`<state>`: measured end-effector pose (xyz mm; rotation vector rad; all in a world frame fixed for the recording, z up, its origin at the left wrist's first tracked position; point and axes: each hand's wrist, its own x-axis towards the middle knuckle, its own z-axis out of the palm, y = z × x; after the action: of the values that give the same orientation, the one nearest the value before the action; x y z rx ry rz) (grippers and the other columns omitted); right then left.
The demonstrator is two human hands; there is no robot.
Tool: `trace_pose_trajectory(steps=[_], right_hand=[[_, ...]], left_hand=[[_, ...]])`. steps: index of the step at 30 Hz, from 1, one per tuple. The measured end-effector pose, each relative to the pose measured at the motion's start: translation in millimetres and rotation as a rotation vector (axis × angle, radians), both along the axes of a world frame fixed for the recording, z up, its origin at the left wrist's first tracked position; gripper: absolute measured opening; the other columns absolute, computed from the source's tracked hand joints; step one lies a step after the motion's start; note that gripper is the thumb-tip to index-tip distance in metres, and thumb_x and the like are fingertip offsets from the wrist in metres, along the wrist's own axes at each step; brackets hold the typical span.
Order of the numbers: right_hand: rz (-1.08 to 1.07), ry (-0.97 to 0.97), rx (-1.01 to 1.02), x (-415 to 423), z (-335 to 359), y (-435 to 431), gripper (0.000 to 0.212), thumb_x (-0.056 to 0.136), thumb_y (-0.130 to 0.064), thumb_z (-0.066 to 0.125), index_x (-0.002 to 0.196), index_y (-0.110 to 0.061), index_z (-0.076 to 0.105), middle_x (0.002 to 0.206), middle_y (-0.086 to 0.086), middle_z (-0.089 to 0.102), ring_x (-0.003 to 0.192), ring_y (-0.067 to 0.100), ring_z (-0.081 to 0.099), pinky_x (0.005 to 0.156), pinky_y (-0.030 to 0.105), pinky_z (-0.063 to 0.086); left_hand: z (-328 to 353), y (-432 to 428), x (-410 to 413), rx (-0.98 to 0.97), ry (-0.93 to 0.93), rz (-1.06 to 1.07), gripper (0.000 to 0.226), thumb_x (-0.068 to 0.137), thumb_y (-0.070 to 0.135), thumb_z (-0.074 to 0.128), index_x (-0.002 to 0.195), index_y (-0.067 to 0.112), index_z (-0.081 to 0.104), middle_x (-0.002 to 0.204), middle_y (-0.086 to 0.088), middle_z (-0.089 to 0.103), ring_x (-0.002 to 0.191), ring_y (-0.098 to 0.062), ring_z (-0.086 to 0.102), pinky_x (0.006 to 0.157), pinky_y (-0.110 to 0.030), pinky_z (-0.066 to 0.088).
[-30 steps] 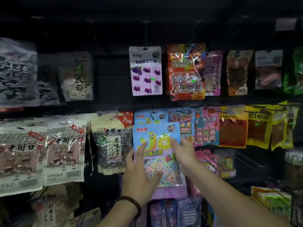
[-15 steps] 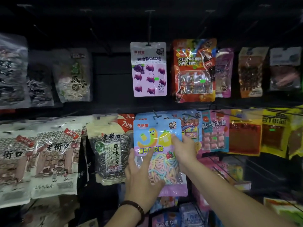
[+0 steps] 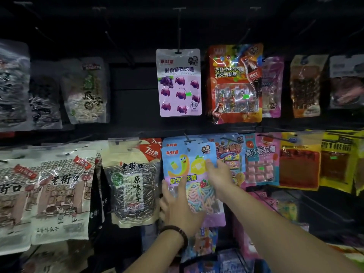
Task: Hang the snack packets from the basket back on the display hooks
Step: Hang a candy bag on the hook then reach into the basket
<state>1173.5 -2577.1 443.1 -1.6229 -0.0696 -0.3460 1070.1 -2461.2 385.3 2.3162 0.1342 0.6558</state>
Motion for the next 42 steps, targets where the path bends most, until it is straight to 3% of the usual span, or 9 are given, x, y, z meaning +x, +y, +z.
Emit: trace_pose_trajectory(steps=[5,12,16,21,25,28,32,36,42], right_hand=[[-0.012,0.078,-0.176,15,-1,-5,0.043,0.11,-0.039,0.047,0.078,-0.012,0.057,0.077,0.006,0.057,0.075,0.025,0.055,0.069,0.037,0.039],[-0.101,0.044,-0.329,-2,-16,-24,0.028,0.103,-0.032,0.063,0.117,-0.008,0.06,0.109,0.008,0.067,0.092,0.025,0.064,0.076,0.037,0.051],[-0.124,-0.091,-0.387,-52,-58,-37,0.022,0.099,-0.028,0.07,0.111,-0.019,0.054,0.112,0.001,0.062,0.09,0.013,0.061,0.072,0.03,0.049],[-0.024,-0.113,-0.49,-132,-159,-55,0.014,0.099,-0.02,0.067,0.097,-0.03,0.059,0.096,-0.01,0.065,0.088,0.006,0.063,0.076,0.024,0.051],[0.11,0.055,-0.547,-179,-266,-59,0.02,0.091,-0.012,0.068,0.082,-0.03,0.062,0.073,-0.01,0.068,0.072,0.007,0.066,0.068,0.025,0.051],[0.206,0.231,-0.611,-201,-351,-62,0.027,0.089,-0.008,0.07,0.074,-0.03,0.063,0.068,-0.026,0.068,0.066,-0.001,0.065,0.062,0.013,0.045],[0.23,0.507,-0.633,-219,-444,-71,0.027,0.083,-0.018,0.072,0.062,-0.033,0.064,0.067,-0.01,0.072,0.068,0.006,0.069,0.072,0.032,0.057],[0.273,0.803,-0.641,-227,-527,-89,0.019,0.078,-0.033,0.087,0.079,-0.023,0.071,0.078,-0.005,0.075,0.069,0.011,0.069,0.06,0.02,0.055],[0.082,1.072,-0.574,-247,-608,-108,0.031,0.076,-0.022,0.086,0.101,-0.022,0.068,0.098,0.005,0.077,0.089,0.026,0.075,0.073,0.033,0.059]], left_hand=[[-1,-1,23,-0.079,0.032,0.03,0.116,0.072,0.045,0.08,0.149,0.061,-0.006,0.164,-0.002,-0.022,0.15,-0.044,0.01,0.117,-0.059,0.028],[-15,2,11,-0.096,0.021,-0.052,0.116,0.078,0.034,0.079,0.155,0.051,-0.006,0.164,-0.006,-0.029,0.155,-0.039,-0.003,0.12,-0.049,0.025],[-40,3,-29,-0.055,-0.048,-0.165,0.098,0.087,0.036,0.074,0.158,0.044,0.006,0.167,0.0,-0.022,0.156,-0.02,-0.011,0.123,-0.041,0.018],[-101,15,-90,0.133,-0.022,-0.254,0.055,0.091,0.043,0.066,0.139,0.042,0.038,0.148,0.015,0.026,0.138,-0.006,0.036,0.11,-0.02,0.033],[-189,32,-128,0.206,0.221,-0.345,0.037,0.088,0.042,0.062,0.117,0.052,0.043,0.122,0.026,0.043,0.114,-0.002,0.05,0.099,-0.027,0.046],[-258,42,-153,0.225,0.389,-0.399,0.031,0.087,0.035,0.065,0.116,0.039,0.057,0.121,0.016,0.055,0.111,-0.009,0.057,0.1,-0.031,0.047],[-336,51,-173,0.196,0.541,-0.389,0.027,0.081,0.043,0.062,0.107,0.036,0.065,0.105,0.016,0.062,0.093,-0.009,0.064,0.09,-0.028,0.051],[-395,54,-186,0.094,0.657,-0.37,0.023,0.082,0.029,0.067,0.105,0.032,0.068,0.107,0.009,0.066,0.098,-0.009,0.063,0.093,-0.026,0.049],[-440,41,-191,0.184,0.904,-0.409,0.037,0.079,0.044,0.054,0.113,0.034,0.063,0.123,0.004,0.062,0.114,-0.018,0.062,0.102,-0.033,0.048]])
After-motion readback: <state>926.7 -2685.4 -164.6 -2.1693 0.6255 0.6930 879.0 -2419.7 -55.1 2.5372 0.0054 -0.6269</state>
